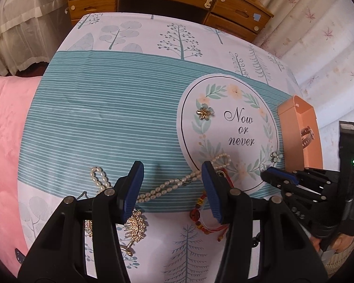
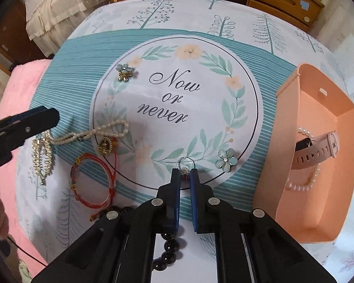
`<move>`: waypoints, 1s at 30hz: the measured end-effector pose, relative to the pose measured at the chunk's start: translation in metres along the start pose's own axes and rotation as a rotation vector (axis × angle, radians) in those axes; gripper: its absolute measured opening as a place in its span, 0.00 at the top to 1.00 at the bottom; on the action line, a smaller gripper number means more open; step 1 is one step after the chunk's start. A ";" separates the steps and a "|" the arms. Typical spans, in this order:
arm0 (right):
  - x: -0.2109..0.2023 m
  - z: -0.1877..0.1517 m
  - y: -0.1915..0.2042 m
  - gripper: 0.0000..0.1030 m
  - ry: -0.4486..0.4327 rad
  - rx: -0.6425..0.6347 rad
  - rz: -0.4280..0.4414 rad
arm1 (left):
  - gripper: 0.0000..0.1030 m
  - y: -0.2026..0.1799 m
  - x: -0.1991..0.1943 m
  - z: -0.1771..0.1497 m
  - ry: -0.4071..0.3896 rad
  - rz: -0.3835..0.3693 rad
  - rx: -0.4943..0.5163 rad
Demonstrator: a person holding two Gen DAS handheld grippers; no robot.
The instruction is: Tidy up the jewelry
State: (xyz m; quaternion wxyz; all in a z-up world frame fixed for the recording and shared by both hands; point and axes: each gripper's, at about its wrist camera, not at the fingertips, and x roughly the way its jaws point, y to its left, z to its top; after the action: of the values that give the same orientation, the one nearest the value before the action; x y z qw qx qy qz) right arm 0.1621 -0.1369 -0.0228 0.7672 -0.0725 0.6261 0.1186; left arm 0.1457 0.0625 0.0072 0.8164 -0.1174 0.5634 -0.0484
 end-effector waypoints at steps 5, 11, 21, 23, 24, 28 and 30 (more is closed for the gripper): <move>-0.036 -0.013 -0.011 0.92 -0.085 0.037 0.079 | 0.54 0.000 -0.004 -0.003 -0.002 0.011 0.027; -0.087 -0.034 -0.053 0.92 -0.200 0.116 0.124 | 0.54 -0.001 -0.016 -0.009 -0.005 0.030 0.096; -0.170 -0.031 -0.126 0.92 -0.325 0.205 0.072 | 0.54 -0.010 -0.037 -0.003 -0.040 0.062 0.109; -0.183 -0.027 -0.137 0.92 -0.344 0.222 0.066 | 0.54 -0.015 -0.039 0.003 -0.048 0.067 0.115; -0.187 -0.025 -0.141 0.92 -0.348 0.228 0.066 | 0.54 -0.018 -0.039 0.007 -0.053 0.066 0.117; -0.178 -0.019 -0.155 0.92 -0.299 0.238 0.062 | 0.54 -0.025 -0.034 0.019 -0.057 0.057 0.112; -0.154 -0.018 -0.161 0.92 -0.217 0.248 0.070 | 0.54 -0.027 -0.025 0.026 -0.049 0.057 0.109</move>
State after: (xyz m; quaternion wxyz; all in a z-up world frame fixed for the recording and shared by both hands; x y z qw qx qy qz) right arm 0.1606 -0.3103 0.1182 0.8287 0.0577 0.5517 0.0743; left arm 0.1620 0.0451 0.0458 0.8361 -0.0579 0.5429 -0.0529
